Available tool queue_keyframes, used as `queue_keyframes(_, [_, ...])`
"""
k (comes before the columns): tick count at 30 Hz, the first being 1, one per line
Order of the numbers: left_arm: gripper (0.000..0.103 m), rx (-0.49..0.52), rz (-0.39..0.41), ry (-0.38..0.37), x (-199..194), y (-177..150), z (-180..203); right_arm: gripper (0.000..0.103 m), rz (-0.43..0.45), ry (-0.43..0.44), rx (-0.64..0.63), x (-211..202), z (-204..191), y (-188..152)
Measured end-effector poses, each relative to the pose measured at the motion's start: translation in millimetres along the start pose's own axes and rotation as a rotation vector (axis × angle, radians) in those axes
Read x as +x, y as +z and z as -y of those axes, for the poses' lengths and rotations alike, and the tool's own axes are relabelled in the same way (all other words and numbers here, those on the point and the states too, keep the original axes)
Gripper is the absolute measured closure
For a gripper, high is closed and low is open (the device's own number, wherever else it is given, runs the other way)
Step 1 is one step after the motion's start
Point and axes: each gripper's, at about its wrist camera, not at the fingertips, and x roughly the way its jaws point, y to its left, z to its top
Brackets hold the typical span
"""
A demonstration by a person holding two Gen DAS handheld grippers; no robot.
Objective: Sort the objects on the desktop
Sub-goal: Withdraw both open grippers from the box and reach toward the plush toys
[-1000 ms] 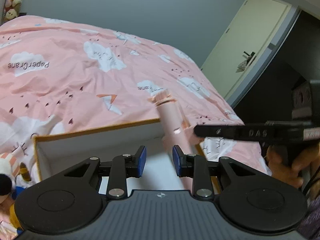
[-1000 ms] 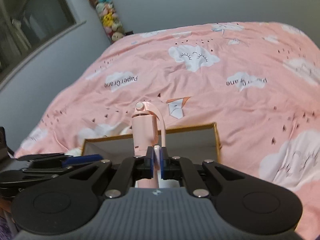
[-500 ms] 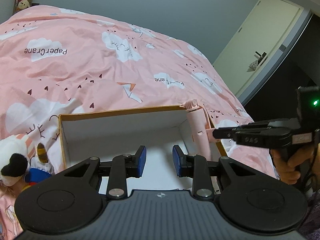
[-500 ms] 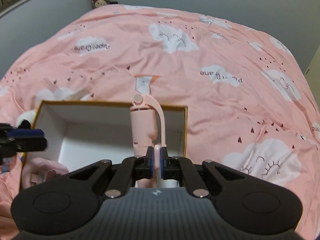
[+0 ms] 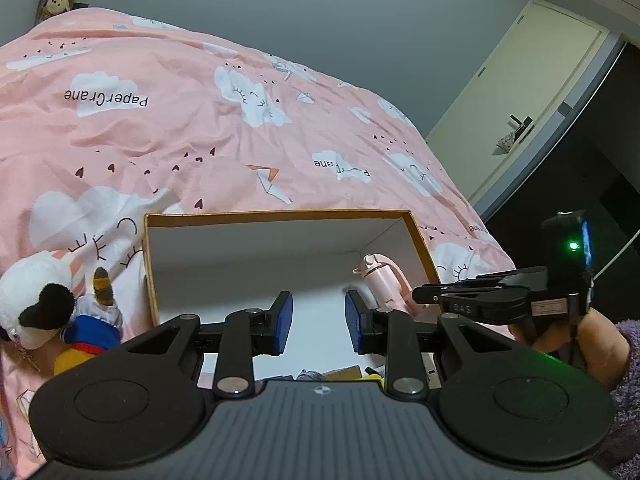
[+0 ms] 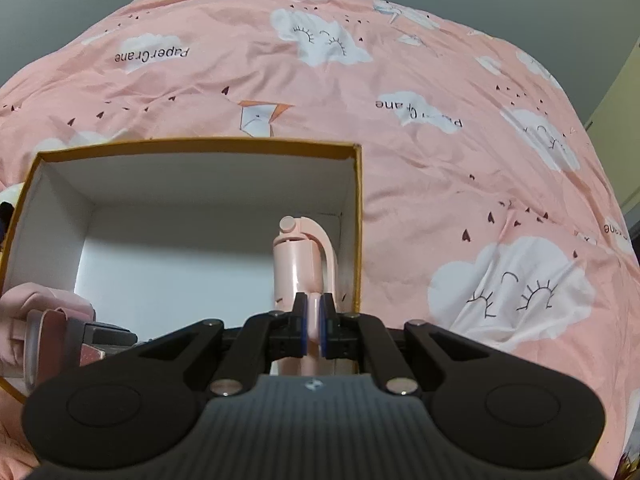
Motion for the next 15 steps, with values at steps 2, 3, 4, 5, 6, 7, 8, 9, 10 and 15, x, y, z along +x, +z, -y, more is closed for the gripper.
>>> queue_keyframes(2, [0.071, -0.01, 0.002, 0.005, -1.9, -1.2, -2.4, 0.098, -0.007, -0.009, -0.009, 4.8, -2.4, 0.6])
queue_keyframes(3, [0.071, -0.015, 0.003, 0.006, -2.9, -1.4, -3.7, 0.098, -0.014, -0.013, -0.01, 8.1, -3.6, 1.7])
queue_keyframes(4, [0.071, -0.019, 0.004, 0.007, -3.8, -1.6, -4.6, 0.098, -0.02, -0.016, -0.012, 10.6, -4.6, 2.0])
queue_keyframes(5, [0.071, -0.023, 0.006, 0.008, -4.6, -1.9, -5.3, 0.098, -0.026, -0.021, -0.016, 14.4, -5.9, 1.9])
queue_keyframes(6, [0.071, -0.023, 0.007, 0.008, -5.4, -2.3, -5.4, 0.098, -0.033, -0.028, -0.02, 18.6, -7.1, 1.6])
queue_keyframes(7, [0.071, -0.021, 0.007, 0.007, -5.9, -2.7, -5.3, 0.098, -0.037, -0.034, -0.021, 21.1, -7.8, 0.6])
queue_keyframes(8, [0.071, -0.021, 0.006, 0.007, -5.9, -2.8, -5.4, 0.098, -0.041, -0.041, -0.022, 24.4, -8.2, 0.1])
queue_keyframes(9, [0.071, -0.02, 0.004, 0.007, -6.2, -3.1, -5.4, 0.097, -0.043, -0.043, -0.023, 25.7, -8.6, -0.9])
queue_keyframes(10, [0.071, -0.018, 0.003, 0.008, -6.4, -3.4, -5.5, 0.097, -0.044, -0.042, -0.019, 26.8, -8.9, -0.6])
queue_keyframes(15, [0.071, -0.02, -0.009, 0.01, -4.7, -5.3, -4.4, 0.097, -0.054, -0.035, -0.026, 27.9, -10.6, -0.2])
